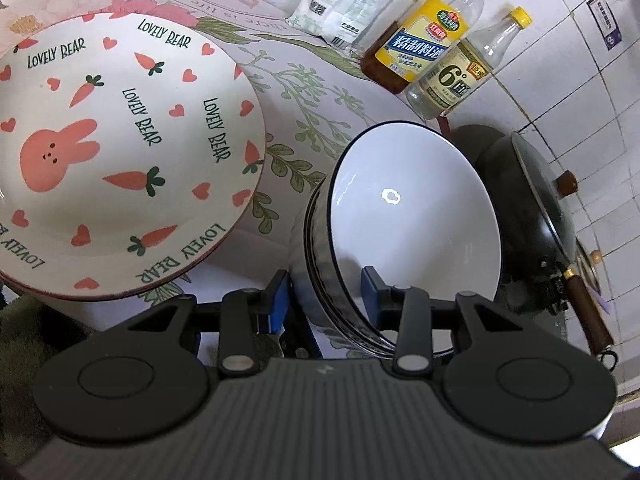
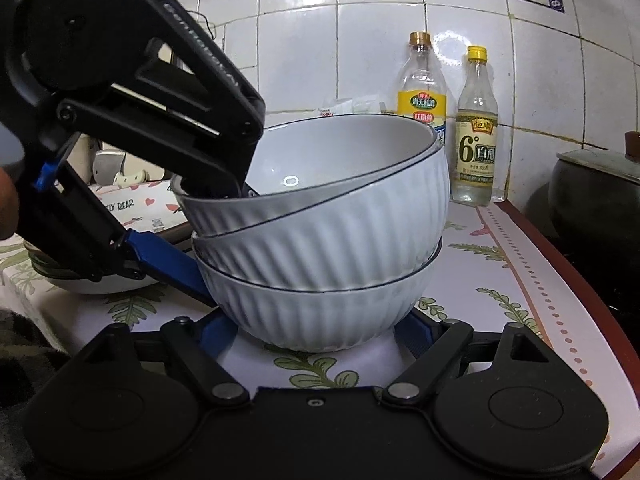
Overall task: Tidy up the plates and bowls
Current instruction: 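Lower the white bowl into the nested bowls with both grippers, then carry the three stacked bowls with both grippers over the bunny plate, then lower the bowl stack onto the bunny plate and open both grippers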
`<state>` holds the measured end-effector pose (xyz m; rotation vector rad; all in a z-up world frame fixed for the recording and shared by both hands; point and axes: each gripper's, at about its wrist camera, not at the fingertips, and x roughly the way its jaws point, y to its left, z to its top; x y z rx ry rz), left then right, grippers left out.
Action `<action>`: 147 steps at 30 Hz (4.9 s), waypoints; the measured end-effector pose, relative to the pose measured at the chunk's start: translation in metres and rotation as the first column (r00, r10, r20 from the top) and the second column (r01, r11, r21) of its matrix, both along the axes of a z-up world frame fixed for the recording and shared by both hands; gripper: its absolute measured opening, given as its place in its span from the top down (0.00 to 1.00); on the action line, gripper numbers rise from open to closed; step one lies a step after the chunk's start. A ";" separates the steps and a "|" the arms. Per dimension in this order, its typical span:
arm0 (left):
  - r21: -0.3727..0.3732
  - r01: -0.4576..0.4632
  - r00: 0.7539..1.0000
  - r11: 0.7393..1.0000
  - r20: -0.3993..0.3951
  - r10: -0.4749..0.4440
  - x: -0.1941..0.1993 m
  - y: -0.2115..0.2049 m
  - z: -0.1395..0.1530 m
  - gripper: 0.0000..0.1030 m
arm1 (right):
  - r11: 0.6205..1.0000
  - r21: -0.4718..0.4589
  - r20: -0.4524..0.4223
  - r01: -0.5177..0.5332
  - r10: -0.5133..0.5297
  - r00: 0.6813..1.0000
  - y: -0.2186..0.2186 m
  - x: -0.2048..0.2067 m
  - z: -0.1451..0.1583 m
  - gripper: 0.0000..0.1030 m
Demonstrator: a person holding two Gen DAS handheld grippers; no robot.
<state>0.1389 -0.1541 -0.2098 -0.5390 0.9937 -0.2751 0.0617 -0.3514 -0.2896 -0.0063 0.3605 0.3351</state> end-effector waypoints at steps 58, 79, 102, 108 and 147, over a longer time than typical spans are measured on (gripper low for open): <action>0.025 -0.044 0.998 0.999 -0.045 0.045 0.034 0.161 0.034 0.64 | 0.979 -0.073 -0.112 -0.192 0.183 0.977 0.154 0.052 0.058 0.16; 0.045 -0.077 0.995 0.996 -0.064 0.080 0.046 0.159 0.023 0.63 | 0.977 -0.118 -0.177 -0.179 0.157 0.972 0.158 0.050 0.063 0.13; 0.151 -0.015 0.995 0.988 0.104 -0.001 -0.010 0.153 0.091 0.57 | 0.999 0.036 -0.146 -0.001 0.006 0.989 0.087 -0.014 0.139 0.12; 0.196 0.038 0.985 0.980 0.157 -0.069 -0.037 0.148 0.122 0.55 | 0.998 0.028 -0.162 0.058 -0.053 0.985 0.074 -0.029 0.170 0.12; 0.478 -0.018 0.968 0.878 0.228 -0.105 -0.145 0.132 0.176 0.18 | 0.956 -0.113 -0.278 0.271 -0.292 0.915 0.060 -0.113 0.249 0.05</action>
